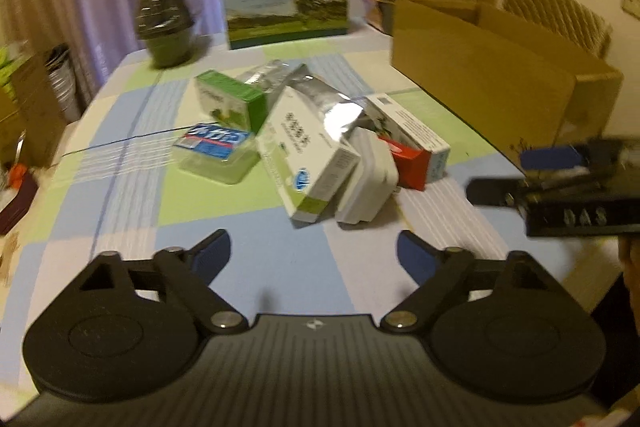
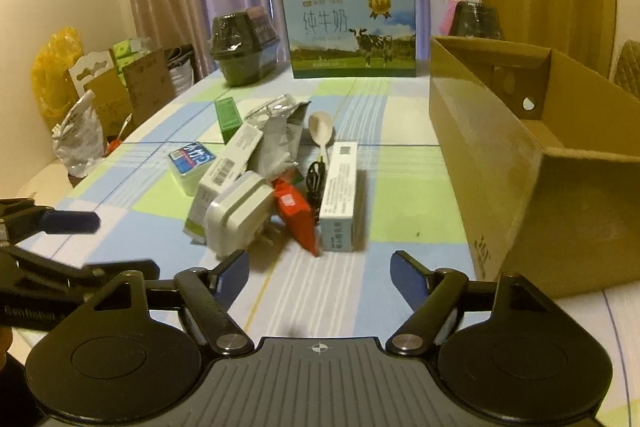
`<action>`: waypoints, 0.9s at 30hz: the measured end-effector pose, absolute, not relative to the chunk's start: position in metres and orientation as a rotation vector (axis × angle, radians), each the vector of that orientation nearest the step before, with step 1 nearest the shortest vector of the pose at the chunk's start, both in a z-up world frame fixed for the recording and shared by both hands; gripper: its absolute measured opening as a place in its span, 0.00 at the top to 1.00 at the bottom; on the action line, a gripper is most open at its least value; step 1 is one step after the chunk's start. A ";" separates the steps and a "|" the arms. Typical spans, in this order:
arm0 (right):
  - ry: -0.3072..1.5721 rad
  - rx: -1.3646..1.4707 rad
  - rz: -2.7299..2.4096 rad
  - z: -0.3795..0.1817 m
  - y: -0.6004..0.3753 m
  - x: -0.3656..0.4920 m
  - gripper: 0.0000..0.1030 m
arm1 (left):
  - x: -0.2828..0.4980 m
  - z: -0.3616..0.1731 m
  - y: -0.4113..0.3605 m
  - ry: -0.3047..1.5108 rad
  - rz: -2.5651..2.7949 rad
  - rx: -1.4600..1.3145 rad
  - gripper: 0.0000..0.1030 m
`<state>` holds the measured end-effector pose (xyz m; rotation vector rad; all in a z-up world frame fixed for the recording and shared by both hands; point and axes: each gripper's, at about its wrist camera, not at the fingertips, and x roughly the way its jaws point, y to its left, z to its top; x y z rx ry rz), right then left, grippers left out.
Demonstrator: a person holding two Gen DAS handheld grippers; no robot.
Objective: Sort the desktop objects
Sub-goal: 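Grasp the white plug adapter with the left tool while the right tool grasps the white box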
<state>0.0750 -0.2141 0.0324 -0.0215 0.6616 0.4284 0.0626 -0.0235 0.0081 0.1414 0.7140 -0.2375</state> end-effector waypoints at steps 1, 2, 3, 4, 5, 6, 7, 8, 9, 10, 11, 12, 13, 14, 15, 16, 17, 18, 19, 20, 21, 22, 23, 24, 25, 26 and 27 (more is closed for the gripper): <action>0.660 -0.028 0.430 0.031 -0.214 0.079 0.32 | 0.066 0.005 -0.026 0.717 -0.256 0.147 0.25; 0.659 -0.036 0.430 0.030 -0.213 0.083 0.34 | 0.069 0.003 -0.028 0.718 -0.269 0.150 0.25; 0.659 -0.042 0.432 0.029 -0.213 0.086 0.37 | 0.070 0.000 -0.030 0.716 -0.281 0.153 0.25; 0.660 -0.047 0.433 0.028 -0.212 0.090 0.41 | 0.073 -0.001 -0.033 0.714 -0.293 0.159 0.27; 0.661 -0.054 0.435 0.026 -0.210 0.094 0.42 | 0.075 -0.003 -0.036 0.710 -0.305 0.163 0.28; 0.660 -0.063 0.435 0.024 -0.209 0.097 0.44 | 0.077 -0.005 -0.039 0.706 -0.313 0.168 0.31; 0.659 -0.072 0.435 0.023 -0.207 0.100 0.46 | 0.080 -0.007 -0.042 0.704 -0.320 0.174 0.36; 0.659 -0.076 0.435 0.021 -0.207 0.102 0.47 | 0.083 -0.009 -0.045 0.702 -0.326 0.184 0.40; 0.661 -0.076 0.435 0.020 -0.206 0.105 0.48 | 0.086 -0.011 -0.048 0.706 -0.333 0.194 0.46; 0.662 -0.075 0.434 0.019 -0.205 0.108 0.49 | 0.089 -0.013 -0.051 0.708 -0.340 0.201 0.51; 0.664 -0.076 0.433 0.018 -0.205 0.110 0.50 | 0.093 -0.016 -0.054 0.708 -0.346 0.205 0.52; 0.666 -0.076 0.430 0.017 -0.205 0.113 0.51 | 0.096 -0.017 -0.055 0.708 -0.350 0.206 0.54; 0.670 -0.072 0.428 0.016 -0.205 0.115 0.51 | 0.098 -0.018 -0.057 0.703 -0.353 0.207 0.54; 0.674 -0.067 0.426 0.015 -0.206 0.118 0.51 | 0.101 -0.019 -0.058 0.698 -0.356 0.209 0.54; 0.678 -0.062 0.424 0.014 -0.207 0.120 0.51 | 0.103 -0.020 -0.060 0.694 -0.356 0.212 0.54; 0.680 -0.056 0.423 0.014 -0.208 0.122 0.51 | 0.105 -0.021 -0.062 0.690 -0.354 0.217 0.54; 0.682 -0.053 0.425 0.013 -0.207 0.124 0.51 | 0.107 -0.022 -0.063 0.689 -0.354 0.218 0.54; 0.682 -0.054 0.427 0.013 -0.207 0.126 0.51 | 0.109 -0.023 -0.064 0.690 -0.358 0.218 0.55; 0.680 -0.056 0.431 0.013 -0.205 0.127 0.51 | 0.111 -0.025 -0.066 0.690 -0.361 0.220 0.58; 0.679 -0.057 0.435 0.012 -0.204 0.129 0.51 | 0.113 -0.025 -0.067 0.686 -0.360 0.225 0.61; 0.678 -0.058 0.438 0.012 -0.203 0.131 0.52 | 0.114 -0.026 -0.067 0.683 -0.359 0.231 0.67; 0.677 -0.058 0.439 0.011 -0.202 0.132 0.52 | 0.116 -0.026 -0.067 0.682 -0.357 0.233 0.71; 0.675 -0.059 0.438 0.011 -0.201 0.134 0.53 | 0.118 -0.026 -0.067 0.682 -0.355 0.229 0.72; 0.673 -0.061 0.436 0.011 -0.200 0.135 0.53 | 0.120 -0.025 -0.066 0.681 -0.352 0.222 0.72; 0.672 -0.061 0.435 0.010 -0.199 0.137 0.54 | 0.121 -0.025 -0.065 0.680 -0.349 0.217 0.73; 0.673 -0.059 0.433 0.010 -0.199 0.139 0.54 | 0.122 -0.025 -0.063 0.681 -0.347 0.210 0.73; 0.675 -0.058 0.431 0.009 -0.199 0.141 0.55 | 0.122 -0.025 -0.062 0.682 -0.347 0.204 0.73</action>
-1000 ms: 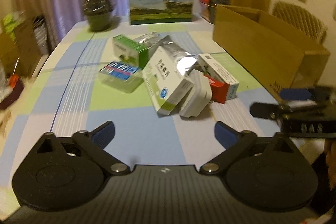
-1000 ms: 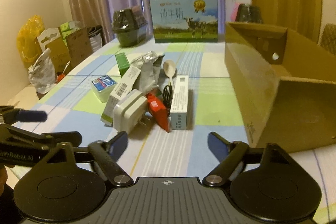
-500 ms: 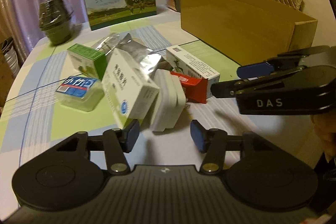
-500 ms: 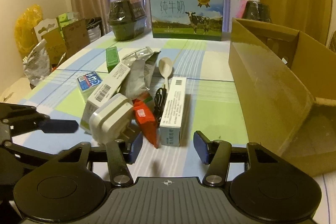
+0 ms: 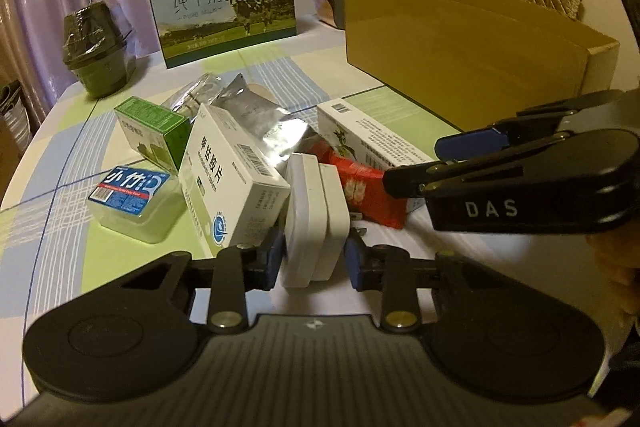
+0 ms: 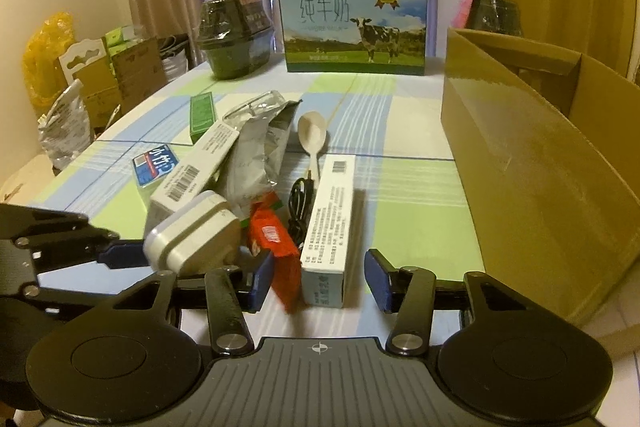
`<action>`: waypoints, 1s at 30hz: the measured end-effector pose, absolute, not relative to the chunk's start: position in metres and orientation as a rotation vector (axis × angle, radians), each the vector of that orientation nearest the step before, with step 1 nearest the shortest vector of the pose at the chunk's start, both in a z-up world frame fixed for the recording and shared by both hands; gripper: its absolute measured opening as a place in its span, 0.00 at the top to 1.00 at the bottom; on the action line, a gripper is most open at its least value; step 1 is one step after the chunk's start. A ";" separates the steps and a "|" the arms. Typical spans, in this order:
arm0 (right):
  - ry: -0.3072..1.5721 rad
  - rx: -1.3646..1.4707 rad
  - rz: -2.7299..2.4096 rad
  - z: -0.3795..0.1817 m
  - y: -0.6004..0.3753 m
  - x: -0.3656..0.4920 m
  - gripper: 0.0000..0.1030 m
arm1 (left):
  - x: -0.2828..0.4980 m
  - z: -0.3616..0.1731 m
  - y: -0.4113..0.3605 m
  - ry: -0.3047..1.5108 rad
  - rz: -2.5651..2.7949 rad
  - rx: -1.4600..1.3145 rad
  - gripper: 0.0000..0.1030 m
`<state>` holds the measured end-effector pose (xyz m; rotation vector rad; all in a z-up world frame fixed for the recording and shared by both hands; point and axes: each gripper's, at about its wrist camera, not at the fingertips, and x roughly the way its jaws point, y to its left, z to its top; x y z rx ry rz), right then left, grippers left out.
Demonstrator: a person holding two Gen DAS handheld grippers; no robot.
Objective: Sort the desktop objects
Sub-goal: 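Grasp the white plug adapter with the left tool while the right tool grasps the white box, then lift the white plug adapter with the left tool while the right tool lifts the white box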
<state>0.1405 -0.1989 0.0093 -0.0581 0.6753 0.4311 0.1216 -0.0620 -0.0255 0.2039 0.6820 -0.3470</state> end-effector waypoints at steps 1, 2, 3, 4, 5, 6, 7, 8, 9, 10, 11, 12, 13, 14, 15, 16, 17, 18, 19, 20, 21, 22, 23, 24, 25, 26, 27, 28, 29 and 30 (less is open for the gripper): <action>0.677 -0.057 0.428 0.009 -0.199 0.143 0.56 | 0.121 -0.026 -0.061 0.683 -0.346 0.202 0.73; 0.677 -0.053 0.428 0.008 -0.198 0.144 0.56 | 0.120 -0.026 -0.061 0.683 -0.345 0.205 0.73; 0.678 -0.045 0.427 0.008 -0.199 0.146 0.57 | 0.119 -0.026 -0.061 0.682 -0.346 0.208 0.73; 0.677 -0.042 0.425 0.008 -0.199 0.147 0.59 | 0.117 -0.025 -0.061 0.683 -0.346 0.210 0.74; 0.673 -0.034 0.425 0.008 -0.199 0.147 0.60 | 0.116 -0.025 -0.061 0.684 -0.345 0.207 0.74; 0.671 -0.027 0.424 0.009 -0.199 0.148 0.61 | 0.115 -0.025 -0.060 0.684 -0.345 0.204 0.74; 0.670 -0.020 0.421 0.009 -0.200 0.149 0.61 | 0.114 -0.025 -0.059 0.684 -0.343 0.201 0.74; 0.664 -0.014 0.415 0.010 -0.201 0.150 0.62 | 0.113 -0.025 -0.058 0.683 -0.340 0.198 0.74; 0.660 -0.018 0.410 0.011 -0.200 0.150 0.62 | 0.112 -0.025 -0.057 0.684 -0.338 0.197 0.74; 0.661 -0.028 0.404 0.010 -0.199 0.151 0.62 | 0.111 -0.025 -0.056 0.683 -0.336 0.195 0.74; 0.667 -0.032 0.399 0.009 -0.199 0.152 0.63 | 0.110 -0.025 -0.056 0.682 -0.335 0.195 0.74; 0.674 -0.031 0.395 0.008 -0.198 0.153 0.63 | 0.110 -0.025 -0.056 0.681 -0.336 0.196 0.74; 0.682 -0.030 0.392 0.007 -0.198 0.155 0.68 | 0.109 -0.025 -0.056 0.681 -0.336 0.197 0.74; 0.687 -0.030 0.390 0.005 -0.198 0.156 0.72 | 0.109 -0.025 -0.056 0.682 -0.335 0.197 0.74; 0.692 -0.028 0.392 0.004 -0.198 0.157 0.77 | 0.109 -0.025 -0.056 0.682 -0.335 0.197 0.74; 0.693 -0.028 0.390 0.005 -0.198 0.157 0.78 | 0.109 -0.025 -0.056 0.682 -0.335 0.198 0.74; 0.692 -0.030 0.387 0.005 -0.199 0.156 0.78 | 0.109 -0.025 -0.057 0.682 -0.334 0.202 0.74; 0.690 -0.033 0.381 0.006 -0.200 0.153 0.78 | 0.108 -0.025 -0.057 0.682 -0.334 0.203 0.74; 0.691 -0.036 0.374 0.007 -0.202 0.151 0.78 | 0.108 -0.025 -0.057 0.683 -0.334 0.204 0.74; 0.697 -0.036 0.369 0.008 -0.204 0.148 0.78 | 0.106 -0.024 -0.058 0.684 -0.334 0.206 0.74; 0.706 -0.031 0.364 0.009 -0.207 0.144 0.78 | 0.103 -0.023 -0.059 0.685 -0.335 0.208 0.74; 0.715 -0.029 0.358 0.011 -0.210 0.140 0.78 | 0.100 -0.022 -0.059 0.687 -0.337 0.209 0.74; 0.725 -0.029 0.357 0.012 -0.212 0.134 0.78 | 0.095 -0.022 -0.060 0.691 -0.340 0.210 0.74; 0.736 -0.025 0.358 0.014 -0.214 0.128 0.78 | 0.090 -0.021 -0.061 0.696 -0.343 0.213 0.74; 0.745 -0.016 0.360 0.016 -0.218 0.120 0.78 | 0.085 -0.020 -0.063 0.698 -0.346 0.219 0.74; 0.753 -0.007 0.361 0.017 -0.220 0.114 0.78 | 0.080 -0.020 -0.065 0.699 -0.348 0.225 0.74; 0.761 0.004 0.362 0.020 -0.223 0.106 0.78 | 0.074 -0.019 -0.066 0.701 -0.351 0.229 0.74; 0.767 0.016 0.361 0.021 -0.226 0.098 0.78 | 0.067 -0.018 -0.067 0.706 -0.354 0.230 0.74; 0.774 0.030 0.361 0.023 -0.228 0.092 0.78 | 0.062 -0.017 -0.067 0.710 -0.355 0.228 0.74; 0.780 0.045 0.361 0.024 -0.231 0.085 0.78 | 0.056 -0.017 -0.068 0.714 -0.356 0.225 0.74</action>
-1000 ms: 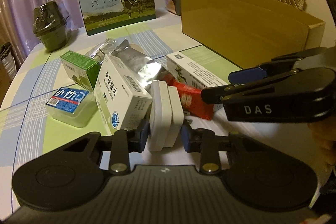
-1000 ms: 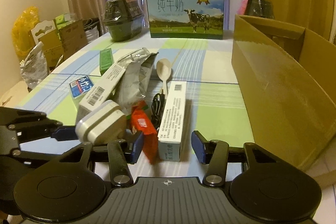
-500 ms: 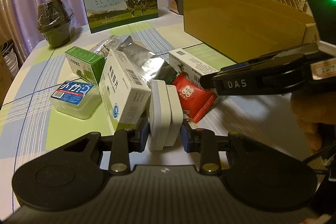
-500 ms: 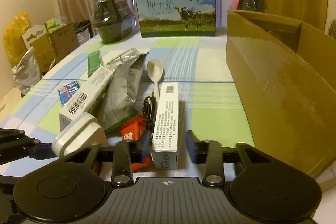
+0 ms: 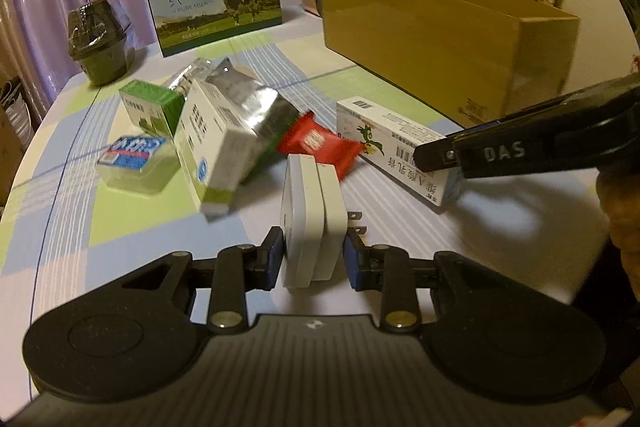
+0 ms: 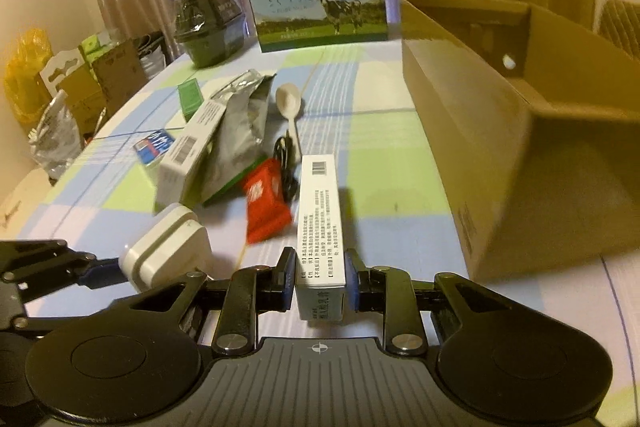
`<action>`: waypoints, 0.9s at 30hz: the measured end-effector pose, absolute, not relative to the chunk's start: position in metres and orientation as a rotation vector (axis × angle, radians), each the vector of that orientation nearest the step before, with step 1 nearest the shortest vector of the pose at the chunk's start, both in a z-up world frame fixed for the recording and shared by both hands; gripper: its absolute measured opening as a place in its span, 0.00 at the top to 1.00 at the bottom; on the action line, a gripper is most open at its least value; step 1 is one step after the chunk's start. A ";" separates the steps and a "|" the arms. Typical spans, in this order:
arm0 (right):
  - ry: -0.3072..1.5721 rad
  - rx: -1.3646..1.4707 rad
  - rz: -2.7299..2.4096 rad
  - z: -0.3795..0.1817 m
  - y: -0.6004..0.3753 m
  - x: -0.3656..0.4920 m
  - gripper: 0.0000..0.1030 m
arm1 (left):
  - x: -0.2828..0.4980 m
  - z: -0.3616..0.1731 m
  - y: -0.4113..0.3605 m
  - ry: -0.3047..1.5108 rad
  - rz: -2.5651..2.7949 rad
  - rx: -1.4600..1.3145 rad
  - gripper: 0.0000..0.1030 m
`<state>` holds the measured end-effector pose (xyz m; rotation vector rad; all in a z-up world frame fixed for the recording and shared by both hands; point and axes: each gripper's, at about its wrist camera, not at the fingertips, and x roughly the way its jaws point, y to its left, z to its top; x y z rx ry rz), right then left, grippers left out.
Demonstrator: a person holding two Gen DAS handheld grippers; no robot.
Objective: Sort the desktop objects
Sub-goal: 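Lift the white plug adapter with the left tool while the right tool lifts the white box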
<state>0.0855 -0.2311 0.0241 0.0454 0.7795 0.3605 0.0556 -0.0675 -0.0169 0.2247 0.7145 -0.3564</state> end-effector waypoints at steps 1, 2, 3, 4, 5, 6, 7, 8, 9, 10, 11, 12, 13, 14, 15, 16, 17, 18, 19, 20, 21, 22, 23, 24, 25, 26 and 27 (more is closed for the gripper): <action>0.786 0.062 0.359 0.025 -0.234 0.080 0.78 | 0.049 -0.016 -0.068 0.718 -0.358 0.223 0.74; 0.791 0.079 0.357 0.026 -0.237 0.075 0.78 | 0.043 -0.016 -0.068 0.722 -0.358 0.222 0.74; 0.796 0.093 0.354 0.027 -0.240 0.071 0.78 | 0.037 -0.016 -0.068 0.725 -0.357 0.224 0.74; 0.798 0.102 0.350 0.027 -0.242 0.069 0.78 | 0.033 -0.016 -0.068 0.723 -0.355 0.226 0.74; 0.799 0.102 0.343 0.027 -0.243 0.067 0.78 | 0.028 -0.016 -0.068 0.722 -0.354 0.231 0.74; 0.800 0.097 0.338 0.027 -0.243 0.067 0.78 | 0.025 -0.016 -0.068 0.721 -0.355 0.233 0.74; 0.799 0.091 0.336 0.026 -0.243 0.066 0.78 | 0.023 -0.016 -0.068 0.720 -0.354 0.234 0.74; 0.796 0.086 0.337 0.026 -0.242 0.066 0.78 | 0.023 -0.016 -0.067 0.720 -0.353 0.231 0.74; 0.792 0.077 0.339 0.025 -0.241 0.065 0.76 | 0.023 -0.016 -0.067 0.720 -0.350 0.225 0.74; 0.785 0.062 0.340 0.025 -0.239 0.065 0.71 | 0.022 -0.015 -0.067 0.714 -0.346 0.218 0.73; 0.777 0.046 0.341 0.024 -0.238 0.063 0.66 | 0.022 -0.014 -0.066 0.707 -0.343 0.215 0.71; 0.769 0.036 0.345 0.024 -0.236 0.062 0.53 | 0.021 -0.013 -0.067 0.700 -0.339 0.216 0.65; 0.763 0.034 0.349 0.024 -0.236 0.061 0.44 | 0.021 -0.012 -0.067 0.689 -0.336 0.214 0.61; 0.755 0.033 0.354 0.024 -0.235 0.059 0.43 | 0.020 -0.011 -0.067 0.680 -0.337 0.211 0.60; 0.750 0.029 0.359 0.024 -0.234 0.059 0.42 | 0.019 -0.010 -0.067 0.673 -0.336 0.208 0.58; 0.748 0.021 0.361 0.024 -0.233 0.058 0.42 | 0.019 -0.009 -0.067 0.667 -0.337 0.204 0.56; 0.747 0.017 0.360 0.023 -0.232 0.059 0.42 | 0.019 -0.009 -0.067 0.663 -0.339 0.199 0.56; 0.748 0.018 0.357 0.022 -0.232 0.060 0.42 | 0.021 -0.009 -0.067 0.666 -0.341 0.195 0.56; 0.751 0.023 0.354 0.022 -0.233 0.061 0.42 | 0.022 -0.010 -0.067 0.670 -0.344 0.187 0.55; 0.755 0.031 0.348 0.021 -0.234 0.062 0.42 | 0.024 -0.011 -0.065 0.679 -0.348 0.164 0.54; 0.757 0.037 0.342 0.021 -0.235 0.064 0.42 | 0.027 -0.011 -0.062 0.693 -0.351 0.127 0.52; 0.758 0.042 0.338 0.021 -0.236 0.065 0.42 | 0.029 -0.012 -0.060 0.703 -0.350 0.098 0.51; 0.759 0.046 0.334 0.020 -0.237 0.066 0.42 | 0.032 -0.012 -0.057 0.713 -0.347 0.074 0.51; 0.760 0.048 0.332 0.020 -0.237 0.067 0.42 | 0.034 -0.012 -0.056 0.720 -0.343 0.062 0.51; 0.762 0.049 0.332 0.019 -0.238 0.067 0.42 | 0.036 -0.013 -0.056 0.725 -0.340 0.057 0.51; 0.764 0.050 0.333 0.019 -0.238 0.068 0.42 | 0.038 -0.013 -0.055 0.729 -0.338 0.052 0.51; 0.767 0.050 0.335 0.018 -0.237 0.069 0.42 | 0.039 -0.014 -0.055 0.732 -0.337 0.046 0.51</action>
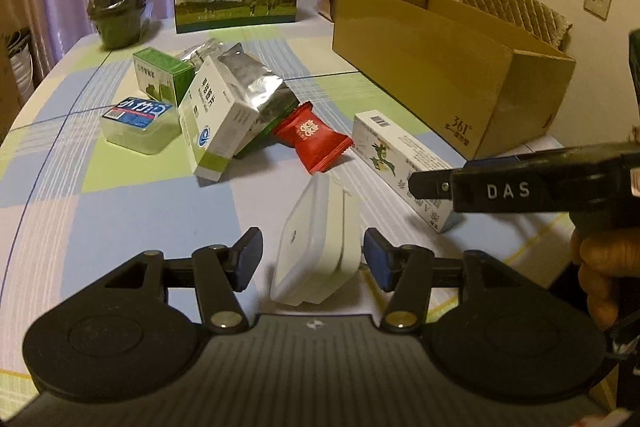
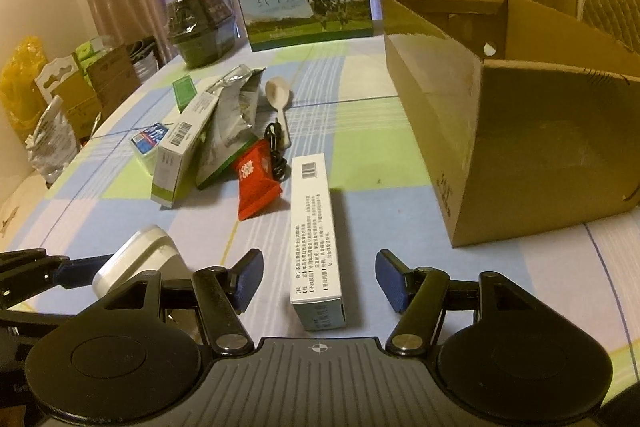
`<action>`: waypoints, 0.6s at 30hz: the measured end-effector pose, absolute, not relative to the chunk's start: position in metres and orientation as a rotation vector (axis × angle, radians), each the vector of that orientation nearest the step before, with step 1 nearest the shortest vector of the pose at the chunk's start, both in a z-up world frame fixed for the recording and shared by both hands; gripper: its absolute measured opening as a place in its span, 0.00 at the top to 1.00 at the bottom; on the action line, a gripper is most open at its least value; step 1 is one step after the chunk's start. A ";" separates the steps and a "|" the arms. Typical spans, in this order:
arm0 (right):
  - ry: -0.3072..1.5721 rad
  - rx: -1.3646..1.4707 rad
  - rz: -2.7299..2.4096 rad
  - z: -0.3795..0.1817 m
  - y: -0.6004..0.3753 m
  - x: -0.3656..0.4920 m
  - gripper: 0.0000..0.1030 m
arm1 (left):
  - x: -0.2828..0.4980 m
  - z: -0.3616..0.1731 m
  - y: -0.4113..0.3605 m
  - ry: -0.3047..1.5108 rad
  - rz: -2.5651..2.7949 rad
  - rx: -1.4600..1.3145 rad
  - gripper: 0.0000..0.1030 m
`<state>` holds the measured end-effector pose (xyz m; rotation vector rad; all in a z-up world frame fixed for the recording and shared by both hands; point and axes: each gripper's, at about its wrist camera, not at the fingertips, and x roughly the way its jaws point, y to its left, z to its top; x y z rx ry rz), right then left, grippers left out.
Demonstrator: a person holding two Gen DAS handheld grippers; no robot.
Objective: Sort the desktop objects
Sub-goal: 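Lift the white plug adapter with the left tool while the right tool lifts the white box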
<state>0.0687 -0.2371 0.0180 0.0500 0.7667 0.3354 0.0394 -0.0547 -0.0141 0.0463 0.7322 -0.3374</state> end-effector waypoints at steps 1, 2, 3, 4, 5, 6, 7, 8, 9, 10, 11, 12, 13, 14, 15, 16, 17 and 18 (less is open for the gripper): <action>0.768 0.051 0.338 0.017 -0.237 0.069 0.42 | 0.041 -0.015 -0.054 0.736 -0.338 0.043 0.53; 0.770 0.053 0.340 0.017 -0.236 0.070 0.42 | 0.043 -0.015 -0.055 0.740 -0.337 0.043 0.53; 0.771 0.054 0.342 0.016 -0.235 0.070 0.42 | 0.044 -0.016 -0.055 0.743 -0.335 0.044 0.54; 0.772 0.055 0.344 0.015 -0.235 0.071 0.42 | 0.045 -0.017 -0.055 0.749 -0.336 0.044 0.59; 0.773 0.055 0.347 0.014 -0.234 0.071 0.42 | 0.046 -0.019 -0.055 0.757 -0.340 0.042 0.61; 0.775 0.056 0.348 0.014 -0.234 0.072 0.42 | 0.046 -0.020 -0.055 0.760 -0.343 0.039 0.63; 0.776 0.057 0.349 0.013 -0.234 0.073 0.42 | 0.046 -0.020 -0.055 0.758 -0.343 0.041 0.64; 0.778 0.058 0.350 0.013 -0.233 0.073 0.42 | 0.046 -0.020 -0.056 0.757 -0.344 0.049 0.64; 0.779 0.059 0.351 0.012 -0.233 0.074 0.42 | 0.045 -0.020 -0.056 0.752 -0.344 0.054 0.65; 0.780 0.059 0.352 0.012 -0.233 0.075 0.42 | 0.045 -0.019 -0.056 0.746 -0.342 0.059 0.67; 0.781 0.059 0.354 0.011 -0.232 0.075 0.42 | 0.044 -0.018 -0.056 0.741 -0.339 0.061 0.68; 0.782 0.058 0.354 0.011 -0.232 0.075 0.42 | 0.043 -0.017 -0.056 0.734 -0.336 0.062 0.70; 0.782 0.057 0.354 0.011 -0.232 0.076 0.42 | 0.043 -0.016 -0.055 0.726 -0.332 0.064 0.72; 0.781 0.054 0.353 0.011 -0.231 0.076 0.42 | 0.042 -0.015 -0.055 0.718 -0.329 0.064 0.73; 0.778 0.048 0.351 0.010 -0.231 0.077 0.42 | 0.041 -0.014 -0.054 0.715 -0.327 0.062 0.73; 0.773 0.038 0.348 0.011 -0.230 0.077 0.42 | 0.042 -0.013 -0.054 0.715 -0.327 0.057 0.73; 0.766 0.024 0.346 0.011 -0.229 0.077 0.42 | 0.042 -0.013 -0.053 0.714 -0.327 0.052 0.73; 0.760 0.008 0.345 0.012 -0.228 0.078 0.42 | 0.042 -0.013 -0.053 0.714 -0.326 0.050 0.73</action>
